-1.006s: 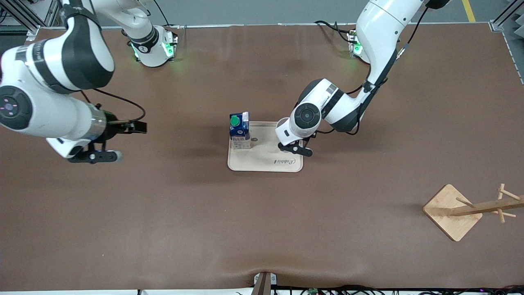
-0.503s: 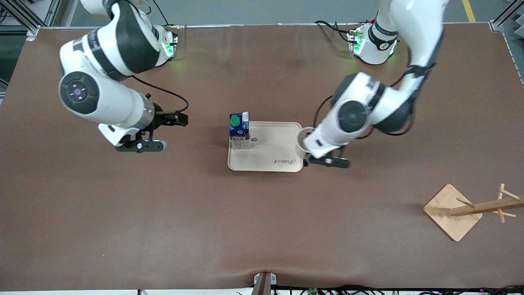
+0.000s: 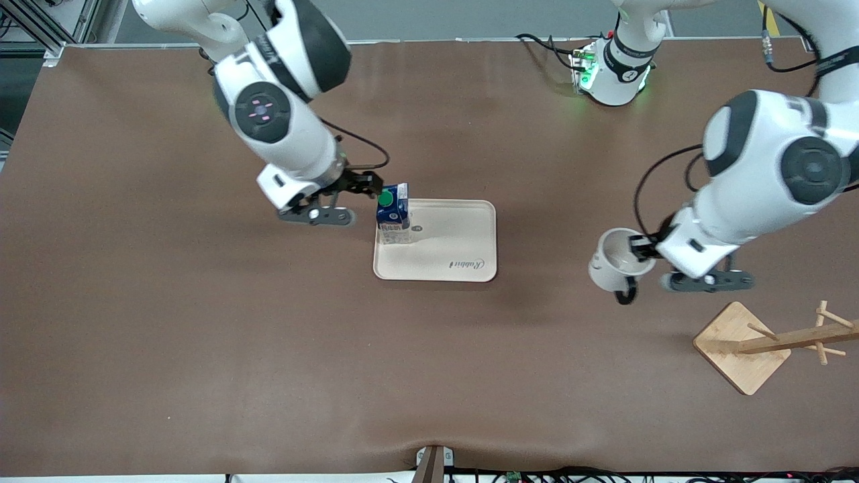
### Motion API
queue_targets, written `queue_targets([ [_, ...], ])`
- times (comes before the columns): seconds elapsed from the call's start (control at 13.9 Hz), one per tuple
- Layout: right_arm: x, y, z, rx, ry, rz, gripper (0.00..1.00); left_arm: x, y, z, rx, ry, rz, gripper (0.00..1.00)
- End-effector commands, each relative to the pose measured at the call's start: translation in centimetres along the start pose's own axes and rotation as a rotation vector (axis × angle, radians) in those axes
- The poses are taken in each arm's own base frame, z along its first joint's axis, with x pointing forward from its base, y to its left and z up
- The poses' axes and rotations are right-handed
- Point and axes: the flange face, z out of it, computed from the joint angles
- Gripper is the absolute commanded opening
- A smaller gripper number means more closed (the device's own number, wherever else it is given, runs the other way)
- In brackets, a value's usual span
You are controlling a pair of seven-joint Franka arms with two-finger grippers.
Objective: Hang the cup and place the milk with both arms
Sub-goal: 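Carry the mug to the wooden stand while the right gripper grasps the carton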
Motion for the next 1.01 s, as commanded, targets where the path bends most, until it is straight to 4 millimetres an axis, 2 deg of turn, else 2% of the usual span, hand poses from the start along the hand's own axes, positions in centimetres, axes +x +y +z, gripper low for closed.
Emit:
queue_targets([
  [0.0, -1.3, -1.9, 2.8, 0.003, 0.005, -0.004, 1.0, 1.0, -4.6, -3.0, 0.01, 0.053, 0.011, 0.0],
  [0.14, -2.0, -3.1, 4.3, -0.007, 0.004, 0.018, 1.0, 1.7, -8.8, -4.3, 0.009, 0.078, 0.005, 0.0],
  [0.29, -2.8, -4.2, 5.6, -0.003, 0.016, 0.012, 1.0, 1.8, -12.7, -4.8, 0.013, 0.086, 0.028, 0.0],
  [0.43, -2.9, -4.5, 6.9, 0.002, 0.03, 0.007, 1.0, 2.4, -16.7, -5.6, 0.014, 0.109, 0.097, 0.0],
  [0.57, -2.8, -4.3, 7.6, 0.004, 0.036, 0.009, 1.0, 2.3, -19.8, -5.1, 0.002, 0.104, 0.082, 0.0],
  [0.72, -2.7, -4.2, 7.7, 0.0, 0.034, 0.012, 1.0, 2.5, -20.3, -4.6, -0.004, 0.098, 0.074, 0.0],
  [0.79, -2.4, -4.1, 8.5, -0.008, 0.03, 0.016, 1.0, 2.7, -21.3, -4.4, -0.008, 0.098, 0.061, 0.0],
  [0.93, -2.3, -4.3, 8.6, -0.003, 0.035, 0.039, 1.0, 3.0, -22.8, -4.3, -0.01, 0.108, 0.05, 0.0],
])
